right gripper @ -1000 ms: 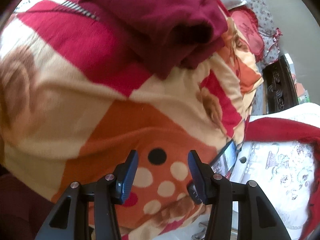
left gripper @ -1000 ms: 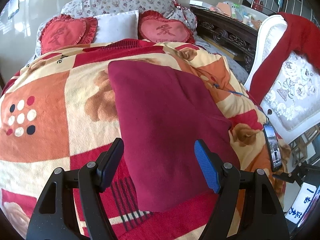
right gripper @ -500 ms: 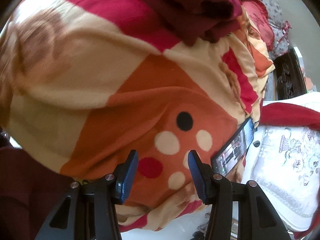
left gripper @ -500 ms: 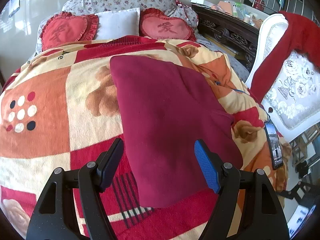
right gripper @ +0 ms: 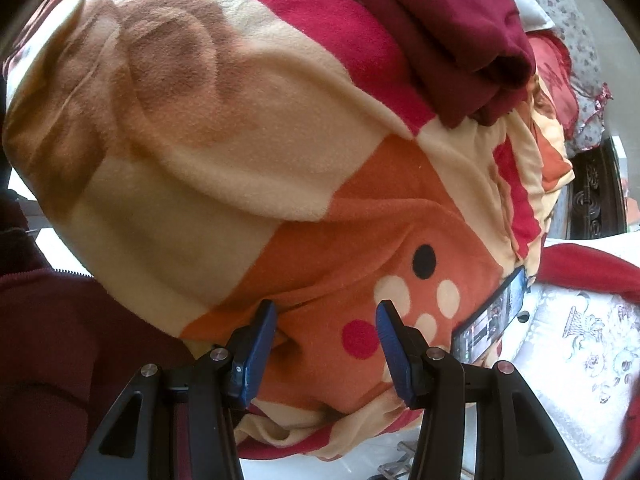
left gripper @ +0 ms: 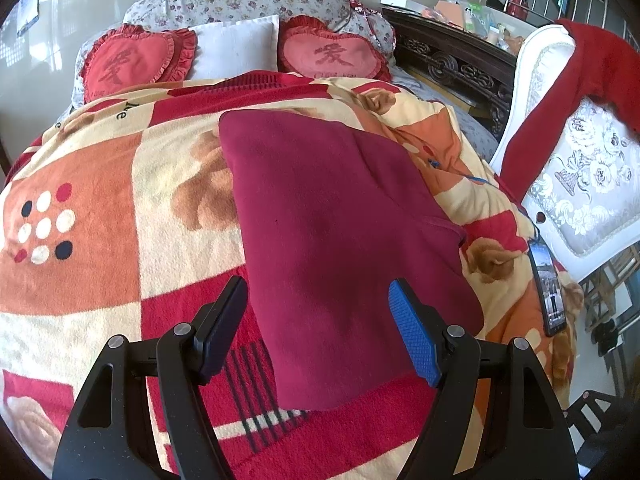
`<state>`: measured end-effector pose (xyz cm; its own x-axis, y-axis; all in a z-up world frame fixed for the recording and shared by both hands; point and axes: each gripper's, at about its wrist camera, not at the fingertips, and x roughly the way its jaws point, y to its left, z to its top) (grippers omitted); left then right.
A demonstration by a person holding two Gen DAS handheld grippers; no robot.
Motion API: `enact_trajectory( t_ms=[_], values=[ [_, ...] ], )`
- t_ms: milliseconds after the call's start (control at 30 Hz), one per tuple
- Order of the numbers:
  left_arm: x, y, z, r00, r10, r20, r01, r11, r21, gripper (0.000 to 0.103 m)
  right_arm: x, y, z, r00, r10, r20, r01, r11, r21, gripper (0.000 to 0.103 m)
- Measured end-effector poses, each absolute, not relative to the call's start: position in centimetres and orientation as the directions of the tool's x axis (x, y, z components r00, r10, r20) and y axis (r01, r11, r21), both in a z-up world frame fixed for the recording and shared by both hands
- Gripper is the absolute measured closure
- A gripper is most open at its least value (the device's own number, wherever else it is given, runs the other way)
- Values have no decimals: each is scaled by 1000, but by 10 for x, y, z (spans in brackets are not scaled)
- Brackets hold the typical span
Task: Fold small clothes
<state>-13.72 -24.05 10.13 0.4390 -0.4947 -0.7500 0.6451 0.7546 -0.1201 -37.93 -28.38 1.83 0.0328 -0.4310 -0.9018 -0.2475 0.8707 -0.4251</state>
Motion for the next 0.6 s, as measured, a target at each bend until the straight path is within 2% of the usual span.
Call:
enact_trajectory(
  t_ms=[600],
  values=[
    [-139,-242,100,432,-497,-753,648,752,-124,29,-375,-343,26,6,-429,-903,-20,903,-429,53]
  ],
)
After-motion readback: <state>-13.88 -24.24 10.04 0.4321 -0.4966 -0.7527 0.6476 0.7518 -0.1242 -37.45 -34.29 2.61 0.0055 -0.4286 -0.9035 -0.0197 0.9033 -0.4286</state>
